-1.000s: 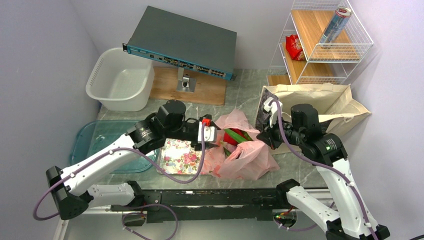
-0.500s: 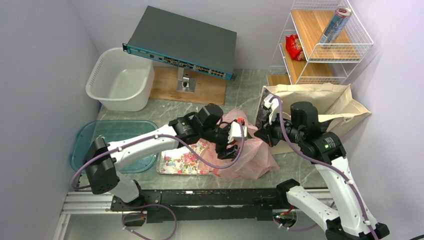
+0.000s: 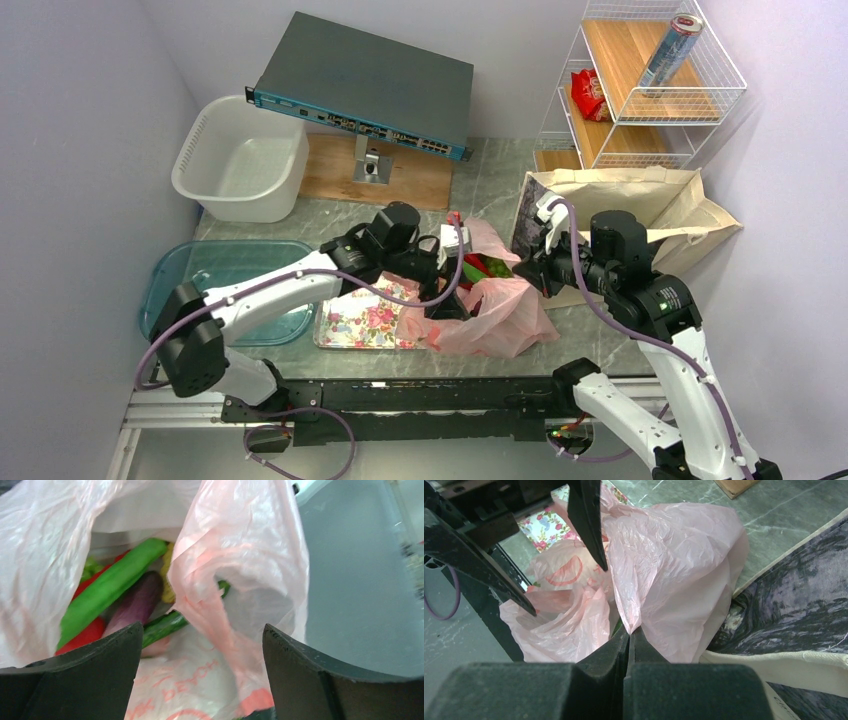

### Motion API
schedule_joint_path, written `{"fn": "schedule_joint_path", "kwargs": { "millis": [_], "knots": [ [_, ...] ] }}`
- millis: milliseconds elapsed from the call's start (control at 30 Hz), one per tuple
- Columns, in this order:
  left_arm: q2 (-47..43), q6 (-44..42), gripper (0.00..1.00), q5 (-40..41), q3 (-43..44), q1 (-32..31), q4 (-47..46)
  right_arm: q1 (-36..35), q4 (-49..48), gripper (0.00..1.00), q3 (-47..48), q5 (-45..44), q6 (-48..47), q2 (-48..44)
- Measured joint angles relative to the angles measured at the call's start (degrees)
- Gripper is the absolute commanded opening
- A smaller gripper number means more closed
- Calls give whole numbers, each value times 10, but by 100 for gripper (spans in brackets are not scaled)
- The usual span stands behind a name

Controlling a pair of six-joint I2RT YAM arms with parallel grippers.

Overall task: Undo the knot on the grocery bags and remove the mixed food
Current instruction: Adjust the takeout bag at the center of the board.

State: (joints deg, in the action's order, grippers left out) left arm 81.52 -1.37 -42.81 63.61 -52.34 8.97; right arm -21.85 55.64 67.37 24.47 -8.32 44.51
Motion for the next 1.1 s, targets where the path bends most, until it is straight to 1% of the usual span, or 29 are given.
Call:
{"fn": "schedule_joint_path", "kwargs": {
  "millis": [33,67,100,200,233,267,300,367,433,500,533,567,667,767,833,933,1100],
  "knots": [
    [9,19,92,-8,0,-1,-13,0,0,0,0,0,0,1],
    [19,43,90,-16,0,-1,-27,0,0,0,0,0,0,2],
    [28,65,81,-25,-1,-2,-41,0,0,0,0,0,0,2],
    [37,120,39,-44,-9,-1,-75,0,0,0,0,0,0,3],
    [37,137,26,-54,-14,1,-86,0,0,0,0,0,0,5],
    [36,153,7,-62,-17,2,-95,0,0,0,0,-1,0,5],
    [36,164,0,-71,-19,3,-103,0,0,0,0,-2,0,5],
    [30,174,0,-79,-19,5,-99,0,0,0,0,-4,0,5],
    [13,164,0,-70,-9,4,-65,0,0,0,0,-6,0,6],
    [-13,130,0,-41,20,-8,-22,0,0,0,0,-10,0,6],
    [-26,98,0,-15,45,-20,2,0,-1,0,-2,-14,1,6],
    [-43,78,0,-3,57,-39,9,0,-3,0,-4,-15,2,7],
    [-98,-37,0,92,86,-130,25,-2,-8,0,-10,-9,15,10],
    [-119,-147,0,158,86,-206,38,-4,-18,0,-11,-1,26,15],
    [-102,-207,0,181,87,-235,44,-4,-25,0,-11,-4,30,21],
    [-40,-286,0,192,87,-268,51,-3,-30,0,-11,-10,38,38],
    [70,-366,0,211,77,-275,50,-3,-13,0,-11,-14,43,50]
  ]
}}
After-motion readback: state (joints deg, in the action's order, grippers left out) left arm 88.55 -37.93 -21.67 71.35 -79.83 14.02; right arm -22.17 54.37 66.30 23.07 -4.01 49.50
